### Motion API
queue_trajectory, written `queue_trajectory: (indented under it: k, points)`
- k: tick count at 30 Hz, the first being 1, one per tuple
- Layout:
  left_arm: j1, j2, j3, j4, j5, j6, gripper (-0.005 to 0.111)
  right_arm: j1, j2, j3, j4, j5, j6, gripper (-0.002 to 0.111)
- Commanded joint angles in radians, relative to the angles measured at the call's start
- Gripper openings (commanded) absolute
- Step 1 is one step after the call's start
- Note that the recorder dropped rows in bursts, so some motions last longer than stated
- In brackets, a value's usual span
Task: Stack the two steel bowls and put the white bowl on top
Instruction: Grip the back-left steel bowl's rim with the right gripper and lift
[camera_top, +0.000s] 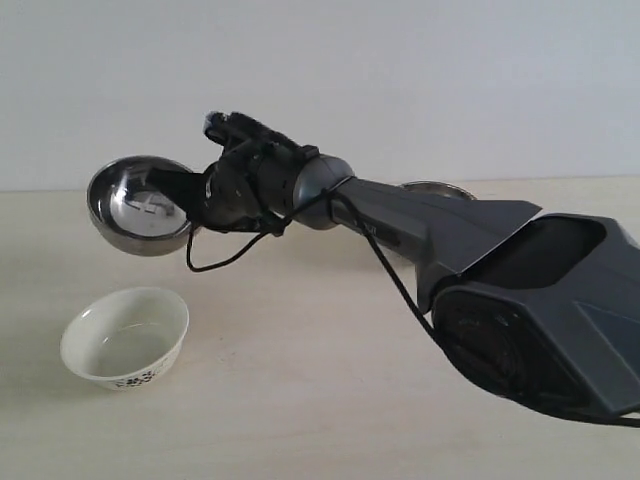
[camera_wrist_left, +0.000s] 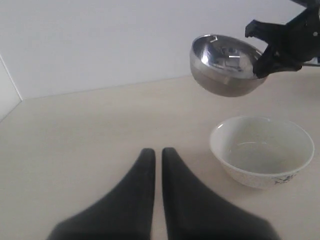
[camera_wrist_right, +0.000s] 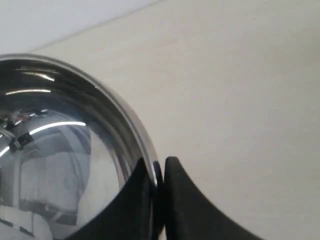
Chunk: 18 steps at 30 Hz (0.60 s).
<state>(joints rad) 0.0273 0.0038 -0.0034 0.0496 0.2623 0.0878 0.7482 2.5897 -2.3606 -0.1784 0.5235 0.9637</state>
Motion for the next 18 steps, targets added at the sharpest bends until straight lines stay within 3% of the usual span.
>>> queue_trajectory:
  k: [1,7,18]
  points:
    - [0.003,-0.004,0.003,-0.008,-0.008,-0.01,0.004,0.017,-0.086,-0.005,-0.106,0.104,-0.012,0.0]
    - [0.003,-0.004,0.003,-0.008,-0.008,-0.01,0.004,0.053,-0.193,-0.005,-0.181,0.318,-0.077,0.0]
    - [0.003,-0.004,0.003,-0.008,-0.008,-0.01,0.004,0.133,-0.255,-0.005,-0.256,0.478,-0.133,0.0]
